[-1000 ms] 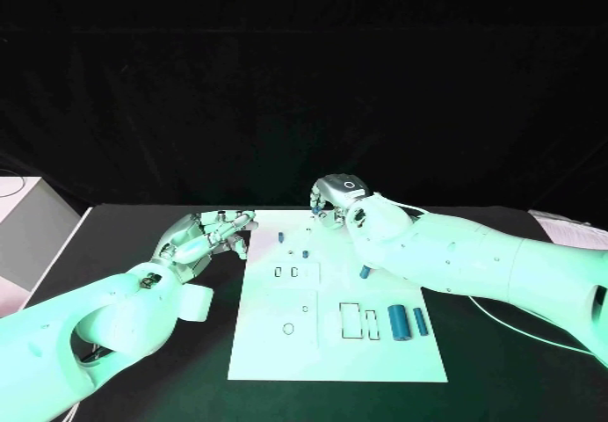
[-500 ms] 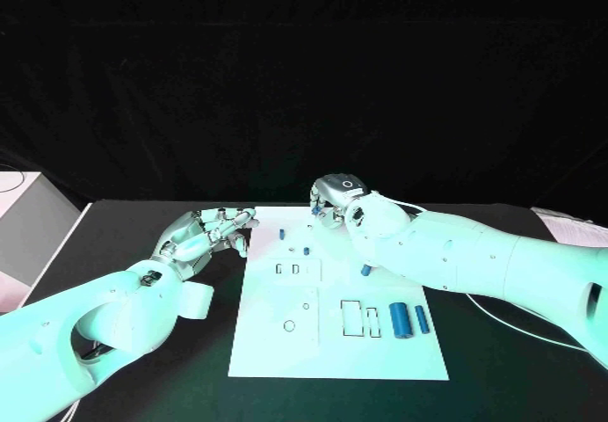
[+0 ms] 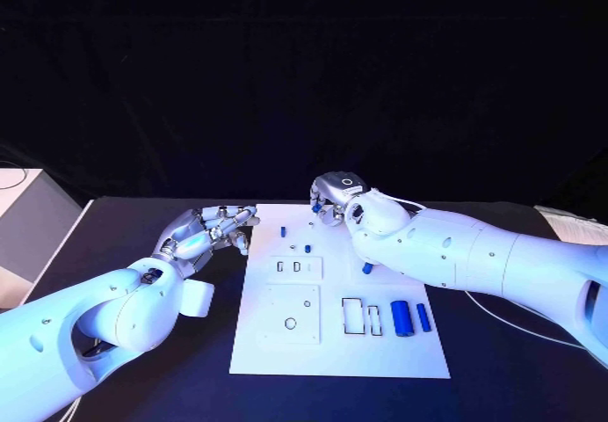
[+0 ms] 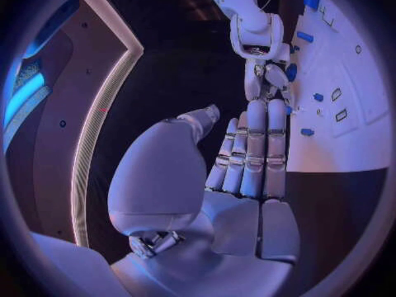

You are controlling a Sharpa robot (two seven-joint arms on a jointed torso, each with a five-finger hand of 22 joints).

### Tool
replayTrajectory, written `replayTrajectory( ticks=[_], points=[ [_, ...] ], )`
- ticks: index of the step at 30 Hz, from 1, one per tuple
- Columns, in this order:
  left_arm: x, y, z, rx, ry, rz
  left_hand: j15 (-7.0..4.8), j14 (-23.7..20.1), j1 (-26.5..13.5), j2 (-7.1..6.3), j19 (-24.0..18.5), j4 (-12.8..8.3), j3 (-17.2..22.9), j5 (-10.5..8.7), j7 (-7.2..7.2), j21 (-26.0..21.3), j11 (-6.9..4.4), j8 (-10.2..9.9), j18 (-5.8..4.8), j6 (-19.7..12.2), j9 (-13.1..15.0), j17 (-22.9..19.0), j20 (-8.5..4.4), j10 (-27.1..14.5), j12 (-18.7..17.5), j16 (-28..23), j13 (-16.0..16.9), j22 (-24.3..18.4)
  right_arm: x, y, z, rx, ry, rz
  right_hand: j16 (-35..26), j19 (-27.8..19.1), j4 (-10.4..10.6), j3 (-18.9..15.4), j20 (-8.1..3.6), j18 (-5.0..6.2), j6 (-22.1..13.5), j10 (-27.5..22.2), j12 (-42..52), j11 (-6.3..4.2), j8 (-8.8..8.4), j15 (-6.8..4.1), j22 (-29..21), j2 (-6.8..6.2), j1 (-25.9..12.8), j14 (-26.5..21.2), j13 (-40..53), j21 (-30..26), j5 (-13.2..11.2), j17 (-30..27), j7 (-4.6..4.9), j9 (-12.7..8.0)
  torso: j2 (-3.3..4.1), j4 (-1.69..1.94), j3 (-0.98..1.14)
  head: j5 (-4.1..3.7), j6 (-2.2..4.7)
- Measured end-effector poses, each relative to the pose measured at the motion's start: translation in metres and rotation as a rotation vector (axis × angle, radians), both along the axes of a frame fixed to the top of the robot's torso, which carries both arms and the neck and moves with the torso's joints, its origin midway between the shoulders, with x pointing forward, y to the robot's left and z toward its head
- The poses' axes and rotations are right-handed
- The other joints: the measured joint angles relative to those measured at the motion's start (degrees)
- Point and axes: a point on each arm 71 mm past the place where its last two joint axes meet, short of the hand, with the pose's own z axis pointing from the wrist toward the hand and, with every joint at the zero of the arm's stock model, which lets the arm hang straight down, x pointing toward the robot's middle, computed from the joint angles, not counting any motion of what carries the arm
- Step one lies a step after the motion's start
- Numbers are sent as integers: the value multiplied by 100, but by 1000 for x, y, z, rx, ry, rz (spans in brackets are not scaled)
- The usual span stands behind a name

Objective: Assemble the parts on the task board

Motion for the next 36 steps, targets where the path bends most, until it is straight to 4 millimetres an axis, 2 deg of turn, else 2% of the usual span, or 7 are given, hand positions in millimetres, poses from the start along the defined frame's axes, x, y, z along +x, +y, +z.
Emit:
replayTrajectory(
  ticks=[17,36],
  points=[
    [0,2,0,3,-1,2,0,0,0,0,0,0,0,0,0,0,0,0,0,0,4,0,0,0,0,0,0,-1,-1,0,1,1,0,4,0,0,15,15,0,0,12,0,-30,0,-16,0,-1,19,-7,0,53,0,10,-1,-12,0,14,-6,-1,25,-5],
    [4,8,-3,16,8,15,0,0,0,0,-44,0,0,0,0,22,0,0,0,0,2,-1,1,0,0,0,0,15,-3,2,-3,1,5,11,0,0,-2,29,0,1,10,18,-27,-19,21,0,3,29,-16,0,104,0,26,-2,-11,6,34,-7,10,41,9]
  ],
)
